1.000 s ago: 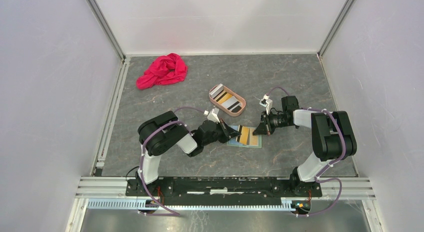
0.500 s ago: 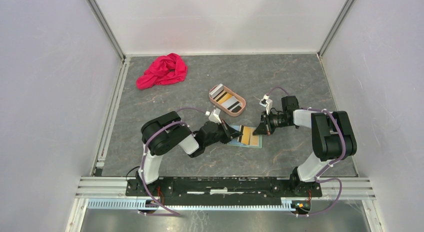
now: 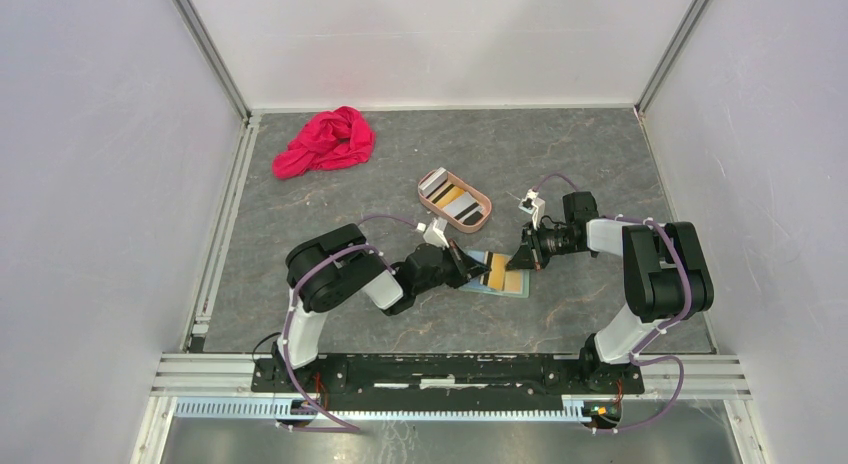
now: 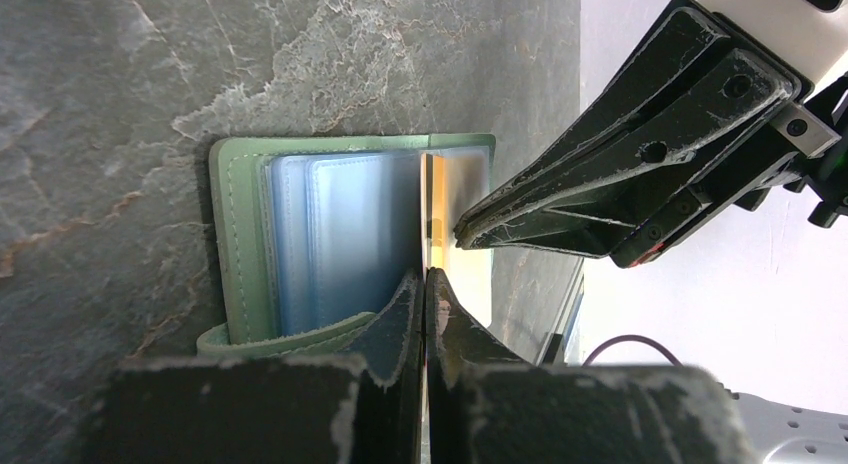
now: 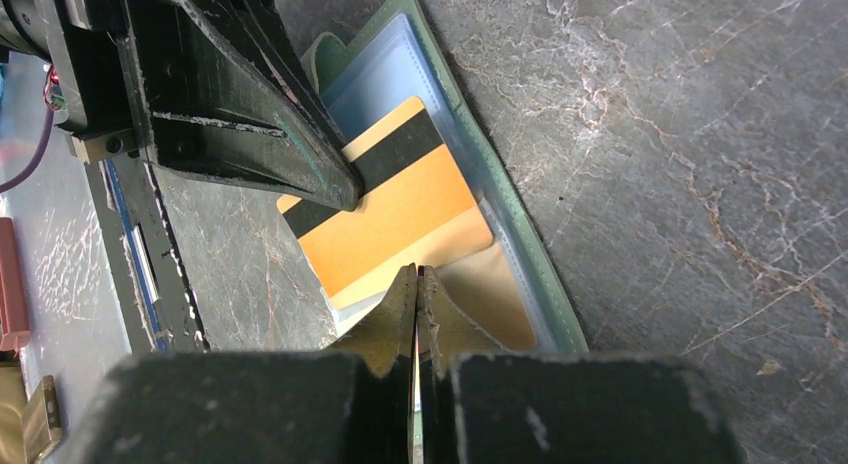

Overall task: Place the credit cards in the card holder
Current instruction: Insert the credit card into the card holder.

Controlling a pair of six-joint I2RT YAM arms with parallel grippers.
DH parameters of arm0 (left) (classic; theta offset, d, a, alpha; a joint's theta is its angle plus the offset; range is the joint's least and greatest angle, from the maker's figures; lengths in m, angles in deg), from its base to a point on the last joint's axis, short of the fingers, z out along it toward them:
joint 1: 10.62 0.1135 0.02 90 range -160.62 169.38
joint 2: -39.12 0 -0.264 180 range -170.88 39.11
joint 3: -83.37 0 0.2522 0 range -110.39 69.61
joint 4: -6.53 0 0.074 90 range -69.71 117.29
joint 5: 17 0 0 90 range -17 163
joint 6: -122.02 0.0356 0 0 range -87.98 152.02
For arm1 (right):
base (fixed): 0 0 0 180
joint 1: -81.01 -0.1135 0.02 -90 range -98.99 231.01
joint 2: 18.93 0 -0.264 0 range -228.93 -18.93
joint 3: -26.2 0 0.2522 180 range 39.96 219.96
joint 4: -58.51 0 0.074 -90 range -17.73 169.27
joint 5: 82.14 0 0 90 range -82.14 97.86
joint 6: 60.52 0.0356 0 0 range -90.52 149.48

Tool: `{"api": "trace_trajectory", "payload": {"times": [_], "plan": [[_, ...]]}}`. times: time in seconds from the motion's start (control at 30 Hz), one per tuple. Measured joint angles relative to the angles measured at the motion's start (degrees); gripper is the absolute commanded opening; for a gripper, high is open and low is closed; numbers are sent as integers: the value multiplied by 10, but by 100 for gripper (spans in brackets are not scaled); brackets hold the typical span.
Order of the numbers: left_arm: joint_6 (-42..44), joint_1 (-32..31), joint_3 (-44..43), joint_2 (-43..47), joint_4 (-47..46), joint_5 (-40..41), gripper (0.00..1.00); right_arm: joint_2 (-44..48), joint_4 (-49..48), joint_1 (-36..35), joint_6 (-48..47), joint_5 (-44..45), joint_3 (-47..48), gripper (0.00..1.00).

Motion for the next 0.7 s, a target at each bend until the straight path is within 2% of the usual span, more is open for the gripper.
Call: {"api": "trace_trajectory", "payload": {"times": [0.27,0.43,0.53,0.7], "plan": [[0,-6,-5,-3,3,1,2,6,7,0,-9,0,1,0],[0,-8,-5,-3,6,7,2,41,45,1,-48,6,21,2],[0,-9,-5,-3,6,10,2,71,88,4,-97,33,53,2],[0,-9,-10,-3,13,9,3,128,143,5,-184,128,95,1]]}}
